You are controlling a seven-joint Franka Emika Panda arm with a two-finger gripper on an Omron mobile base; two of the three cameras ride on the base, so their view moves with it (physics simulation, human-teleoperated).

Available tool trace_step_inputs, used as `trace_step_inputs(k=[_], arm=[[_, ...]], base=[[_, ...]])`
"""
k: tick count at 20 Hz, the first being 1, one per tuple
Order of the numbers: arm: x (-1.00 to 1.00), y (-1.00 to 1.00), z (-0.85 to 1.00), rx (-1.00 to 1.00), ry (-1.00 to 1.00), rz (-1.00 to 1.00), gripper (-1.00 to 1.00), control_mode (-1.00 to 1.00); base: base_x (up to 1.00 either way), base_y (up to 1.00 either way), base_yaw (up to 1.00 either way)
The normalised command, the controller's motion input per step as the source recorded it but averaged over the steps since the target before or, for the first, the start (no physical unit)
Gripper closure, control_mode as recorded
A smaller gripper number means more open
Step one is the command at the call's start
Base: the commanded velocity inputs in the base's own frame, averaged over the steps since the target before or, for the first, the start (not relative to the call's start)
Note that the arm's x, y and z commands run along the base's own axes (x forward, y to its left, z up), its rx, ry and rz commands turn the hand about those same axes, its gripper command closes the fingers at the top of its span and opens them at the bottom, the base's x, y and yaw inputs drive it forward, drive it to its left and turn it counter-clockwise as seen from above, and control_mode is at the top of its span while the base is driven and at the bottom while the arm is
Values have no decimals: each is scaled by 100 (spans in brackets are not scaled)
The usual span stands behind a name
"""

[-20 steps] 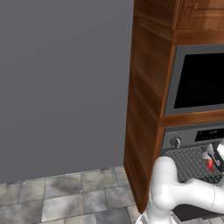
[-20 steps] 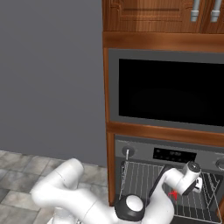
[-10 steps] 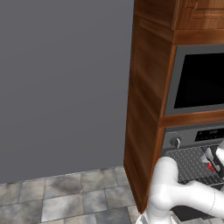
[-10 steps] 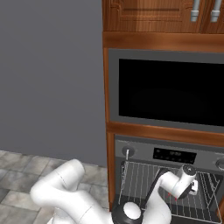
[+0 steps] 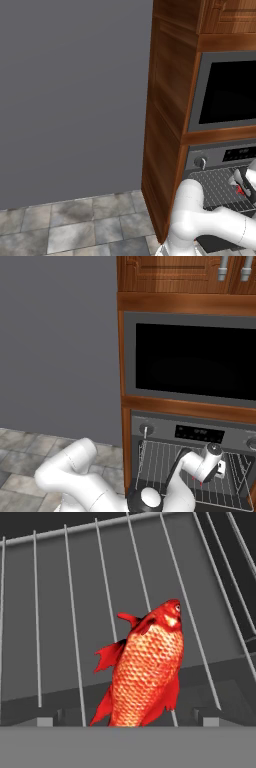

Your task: Take the fish from the oven and place it on the plate on the counter.

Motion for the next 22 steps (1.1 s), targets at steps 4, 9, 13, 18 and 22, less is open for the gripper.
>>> trace_step_inputs(k=[4, 9, 13, 18, 22], arm=[[11, 0, 0, 0, 0, -10, -100, -100], [12, 0, 0, 0, 0, -11, -100, -100], [3, 0, -15, 0, 0, -6, -100, -100], [0, -4, -52, 0, 0, -5, -100, -100], [0, -2, -63, 0, -2, -5, -100, -100]], base=[[0, 0, 0], [0, 0, 0], [0, 0, 0], [0, 0, 0], [0, 0, 0]])
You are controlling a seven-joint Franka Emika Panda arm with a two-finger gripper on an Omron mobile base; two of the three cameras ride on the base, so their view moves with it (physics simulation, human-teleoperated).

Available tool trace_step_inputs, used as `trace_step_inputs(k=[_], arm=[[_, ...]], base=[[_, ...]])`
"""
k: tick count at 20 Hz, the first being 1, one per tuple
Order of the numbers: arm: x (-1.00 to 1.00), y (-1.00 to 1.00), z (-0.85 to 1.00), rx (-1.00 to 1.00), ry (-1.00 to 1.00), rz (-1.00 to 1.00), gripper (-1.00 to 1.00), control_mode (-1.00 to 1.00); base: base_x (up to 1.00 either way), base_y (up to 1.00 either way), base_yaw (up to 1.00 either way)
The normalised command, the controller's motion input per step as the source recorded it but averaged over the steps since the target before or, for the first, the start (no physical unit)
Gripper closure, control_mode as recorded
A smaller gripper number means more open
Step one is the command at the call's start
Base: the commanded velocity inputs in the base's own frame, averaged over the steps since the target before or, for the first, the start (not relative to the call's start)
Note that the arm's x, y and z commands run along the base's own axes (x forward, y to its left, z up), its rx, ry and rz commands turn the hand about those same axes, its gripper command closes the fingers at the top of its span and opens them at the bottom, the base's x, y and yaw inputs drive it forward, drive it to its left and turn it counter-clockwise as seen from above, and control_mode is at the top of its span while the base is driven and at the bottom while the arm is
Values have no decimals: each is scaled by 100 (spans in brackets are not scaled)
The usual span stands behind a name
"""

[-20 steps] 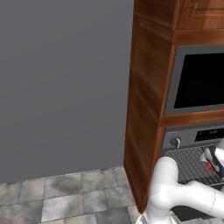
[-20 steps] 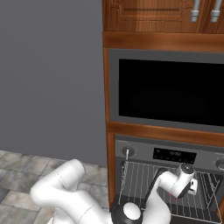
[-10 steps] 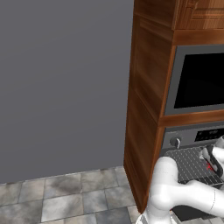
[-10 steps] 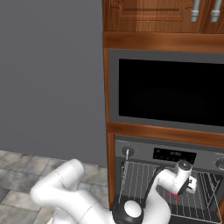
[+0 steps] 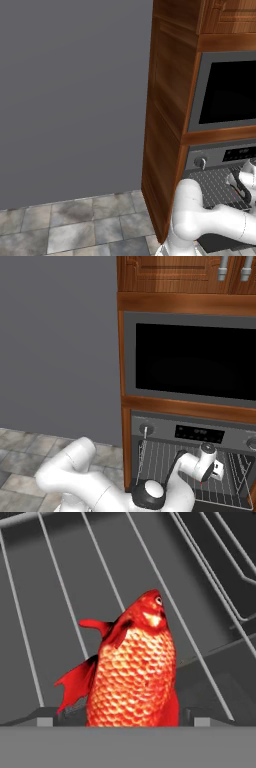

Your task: Take the fish from the oven and place it on the plate on the counter.

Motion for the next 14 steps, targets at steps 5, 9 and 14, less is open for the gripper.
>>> trace_step_inputs(k=[5, 9, 14], arm=[[-20, -1, -48, 2, -2, -5, -100, -100], [-23, 0, -29, 6, 0, -4, 100, -100], [-18, 0, -19, 4, 0, -4, 100, -100]], base=[[0, 0, 0], [0, 0, 0], [0, 0, 0]])
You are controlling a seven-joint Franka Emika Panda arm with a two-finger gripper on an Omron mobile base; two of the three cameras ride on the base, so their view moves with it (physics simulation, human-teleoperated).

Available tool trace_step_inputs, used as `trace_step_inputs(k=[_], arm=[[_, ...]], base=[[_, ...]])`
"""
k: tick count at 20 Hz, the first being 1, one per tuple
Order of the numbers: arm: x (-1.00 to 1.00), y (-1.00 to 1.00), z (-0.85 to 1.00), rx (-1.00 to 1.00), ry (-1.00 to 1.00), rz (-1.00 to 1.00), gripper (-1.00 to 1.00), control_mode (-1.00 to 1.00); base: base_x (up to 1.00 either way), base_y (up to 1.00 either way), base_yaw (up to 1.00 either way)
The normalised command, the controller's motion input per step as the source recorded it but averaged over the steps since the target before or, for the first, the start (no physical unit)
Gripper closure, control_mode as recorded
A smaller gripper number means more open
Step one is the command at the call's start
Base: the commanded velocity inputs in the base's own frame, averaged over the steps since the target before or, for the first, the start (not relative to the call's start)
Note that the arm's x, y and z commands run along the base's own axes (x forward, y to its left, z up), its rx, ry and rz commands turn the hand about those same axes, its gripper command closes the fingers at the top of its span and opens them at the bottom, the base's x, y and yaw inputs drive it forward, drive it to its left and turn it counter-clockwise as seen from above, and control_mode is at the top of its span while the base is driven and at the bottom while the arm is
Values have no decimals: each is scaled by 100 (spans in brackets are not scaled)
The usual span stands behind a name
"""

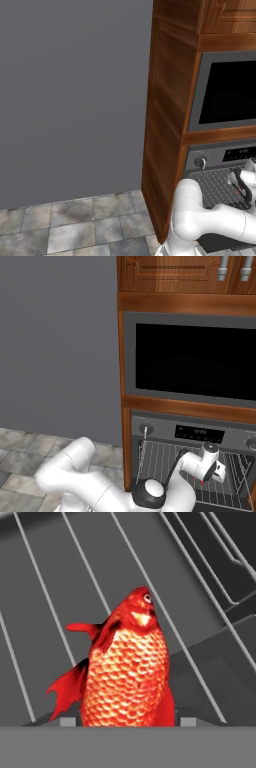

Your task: Take the fish from the oven and place it on the plate on the counter.

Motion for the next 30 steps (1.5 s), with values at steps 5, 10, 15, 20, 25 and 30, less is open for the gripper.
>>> trace_step_inputs(k=[5, 10, 15, 20, 25, 30], arm=[[-11, 0, -11, 1, 0, -2, 100, -100], [-15, 0, -2, 0, 0, -1, 100, -100], [-34, 7, 18, 0, -3, 0, 100, -100], [-44, 5, 31, 1, -8, 0, 100, -100], [-58, 29, 59, 0, -12, 0, 100, -100], [-71, 49, 83, 0, -15, 1, 100, -100]], base=[[0, 0, 0], [0, 0, 0], [0, 0, 0], [0, 0, 0], [0, 0, 0], [0, 0, 0]])
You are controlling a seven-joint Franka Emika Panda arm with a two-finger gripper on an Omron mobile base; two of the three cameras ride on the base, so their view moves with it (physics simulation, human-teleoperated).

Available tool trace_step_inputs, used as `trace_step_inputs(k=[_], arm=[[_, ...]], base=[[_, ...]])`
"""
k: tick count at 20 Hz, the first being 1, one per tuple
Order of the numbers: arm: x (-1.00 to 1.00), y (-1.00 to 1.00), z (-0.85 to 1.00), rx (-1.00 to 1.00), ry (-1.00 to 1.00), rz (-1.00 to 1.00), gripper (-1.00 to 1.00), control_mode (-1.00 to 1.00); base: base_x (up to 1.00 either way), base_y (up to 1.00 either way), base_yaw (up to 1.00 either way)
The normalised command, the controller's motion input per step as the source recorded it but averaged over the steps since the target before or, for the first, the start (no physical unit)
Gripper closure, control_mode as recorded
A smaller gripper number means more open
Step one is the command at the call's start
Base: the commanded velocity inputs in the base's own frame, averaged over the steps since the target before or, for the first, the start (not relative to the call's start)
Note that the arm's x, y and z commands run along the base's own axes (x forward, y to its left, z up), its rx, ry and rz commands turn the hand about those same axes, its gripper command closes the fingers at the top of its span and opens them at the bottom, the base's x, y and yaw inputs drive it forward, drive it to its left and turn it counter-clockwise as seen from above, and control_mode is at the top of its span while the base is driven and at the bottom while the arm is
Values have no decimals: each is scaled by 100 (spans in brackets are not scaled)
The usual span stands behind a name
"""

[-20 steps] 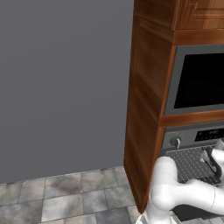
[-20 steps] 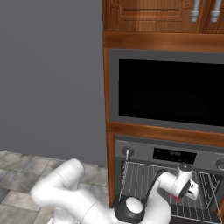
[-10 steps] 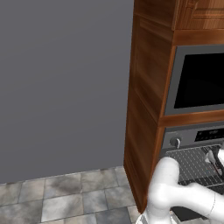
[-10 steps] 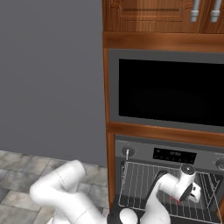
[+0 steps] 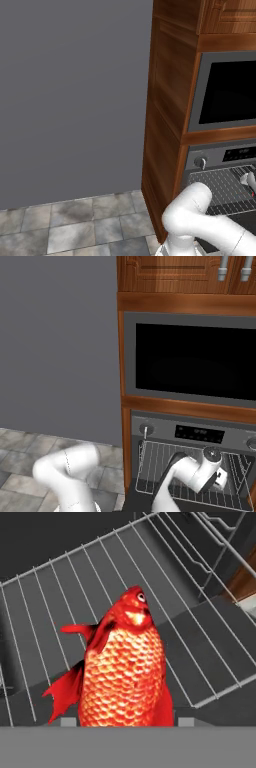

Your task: Take the fish from the oven and place it on the plate on the counter.

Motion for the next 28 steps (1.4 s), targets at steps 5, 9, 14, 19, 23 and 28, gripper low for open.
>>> trace_step_inputs(k=[5, 9, 14, 19, 23, 28], arm=[[-76, 58, 95, -1, -18, 4, 100, -100], [-78, 63, 99, -3, -15, 6, 100, -100], [-69, 60, 98, -5, -16, 6, 100, -100], [-62, 73, 100, -9, -12, 6, 100, -100], [-44, 88, 100, -14, -4, 7, 100, -100], [-32, 93, 100, -15, 0, 12, 100, -100]], base=[[0, 0, 0], [0, 0, 0], [0, 0, 0], [0, 0, 0], [0, 0, 0], [0, 0, 0]])
